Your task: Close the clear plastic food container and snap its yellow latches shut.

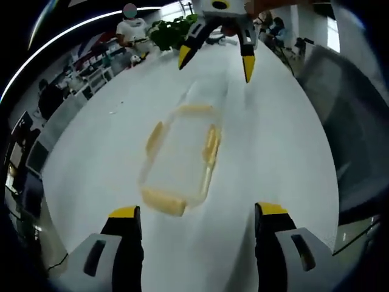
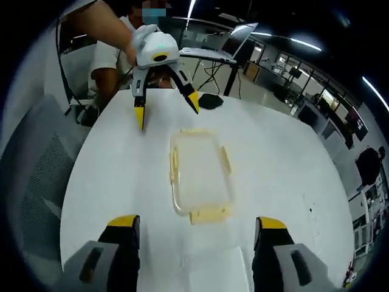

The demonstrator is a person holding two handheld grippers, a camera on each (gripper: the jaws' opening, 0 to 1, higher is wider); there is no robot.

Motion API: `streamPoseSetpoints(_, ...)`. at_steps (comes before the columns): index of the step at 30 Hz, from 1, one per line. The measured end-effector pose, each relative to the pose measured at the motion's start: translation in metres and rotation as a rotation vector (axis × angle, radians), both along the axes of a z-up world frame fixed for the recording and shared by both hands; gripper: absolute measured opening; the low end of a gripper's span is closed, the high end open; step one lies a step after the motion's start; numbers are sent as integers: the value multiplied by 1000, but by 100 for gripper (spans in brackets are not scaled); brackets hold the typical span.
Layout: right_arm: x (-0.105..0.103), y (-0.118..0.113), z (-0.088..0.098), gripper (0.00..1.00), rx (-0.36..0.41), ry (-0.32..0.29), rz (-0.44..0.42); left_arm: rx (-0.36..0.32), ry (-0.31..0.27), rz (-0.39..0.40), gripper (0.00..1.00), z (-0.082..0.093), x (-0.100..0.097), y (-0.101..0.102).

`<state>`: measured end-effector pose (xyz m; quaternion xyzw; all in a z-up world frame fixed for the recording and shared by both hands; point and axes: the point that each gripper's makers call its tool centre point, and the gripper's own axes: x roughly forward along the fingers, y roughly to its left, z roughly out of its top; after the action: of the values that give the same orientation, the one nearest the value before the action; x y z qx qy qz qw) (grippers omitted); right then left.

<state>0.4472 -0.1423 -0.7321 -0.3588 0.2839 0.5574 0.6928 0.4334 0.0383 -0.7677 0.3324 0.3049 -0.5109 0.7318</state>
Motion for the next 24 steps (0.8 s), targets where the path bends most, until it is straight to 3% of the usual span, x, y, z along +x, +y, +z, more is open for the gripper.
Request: streamPoseSetpoints(24,13,13,-12,75,-57,14,53,63,-14,-58,71,-3,26,8)
